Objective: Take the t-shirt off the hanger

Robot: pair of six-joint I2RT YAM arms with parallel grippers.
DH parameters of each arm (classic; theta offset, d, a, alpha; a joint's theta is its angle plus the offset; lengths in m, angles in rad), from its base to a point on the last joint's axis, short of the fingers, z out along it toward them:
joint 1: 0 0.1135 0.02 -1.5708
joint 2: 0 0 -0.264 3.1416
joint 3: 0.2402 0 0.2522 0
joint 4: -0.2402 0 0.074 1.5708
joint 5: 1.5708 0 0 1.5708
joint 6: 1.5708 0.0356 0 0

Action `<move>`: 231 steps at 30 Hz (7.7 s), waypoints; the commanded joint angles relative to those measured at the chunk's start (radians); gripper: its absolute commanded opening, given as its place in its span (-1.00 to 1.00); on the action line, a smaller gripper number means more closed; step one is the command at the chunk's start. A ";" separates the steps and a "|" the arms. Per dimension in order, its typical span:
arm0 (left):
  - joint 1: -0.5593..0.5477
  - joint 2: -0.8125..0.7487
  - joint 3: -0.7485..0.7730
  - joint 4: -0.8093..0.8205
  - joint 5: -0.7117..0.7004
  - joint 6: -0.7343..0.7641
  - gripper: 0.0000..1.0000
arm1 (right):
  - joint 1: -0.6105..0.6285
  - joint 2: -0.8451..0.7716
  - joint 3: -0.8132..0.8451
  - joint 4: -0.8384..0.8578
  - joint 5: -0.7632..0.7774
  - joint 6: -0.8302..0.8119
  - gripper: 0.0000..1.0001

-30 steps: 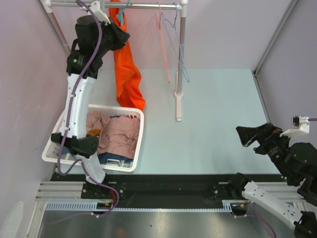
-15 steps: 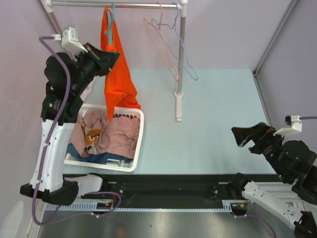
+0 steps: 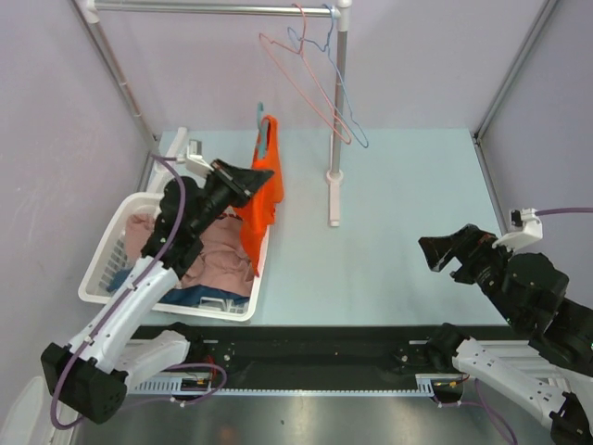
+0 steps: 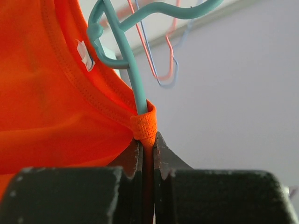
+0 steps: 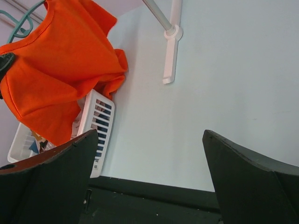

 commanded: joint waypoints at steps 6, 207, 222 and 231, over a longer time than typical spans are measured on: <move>-0.298 -0.178 -0.306 0.152 -0.095 -0.073 -1.00 | 0.003 0.044 -0.044 0.083 -0.050 -0.033 0.99; -0.514 -0.080 0.276 -0.457 0.284 0.600 1.00 | 0.158 0.411 0.016 0.011 0.000 -0.326 -1.00; -0.835 0.245 0.452 -0.531 0.131 0.629 0.99 | 0.222 0.405 -0.015 0.039 0.088 -0.336 -1.00; -0.904 0.361 0.513 -0.687 -0.052 0.675 -0.32 | 0.222 0.278 0.007 0.103 0.050 -0.265 -0.65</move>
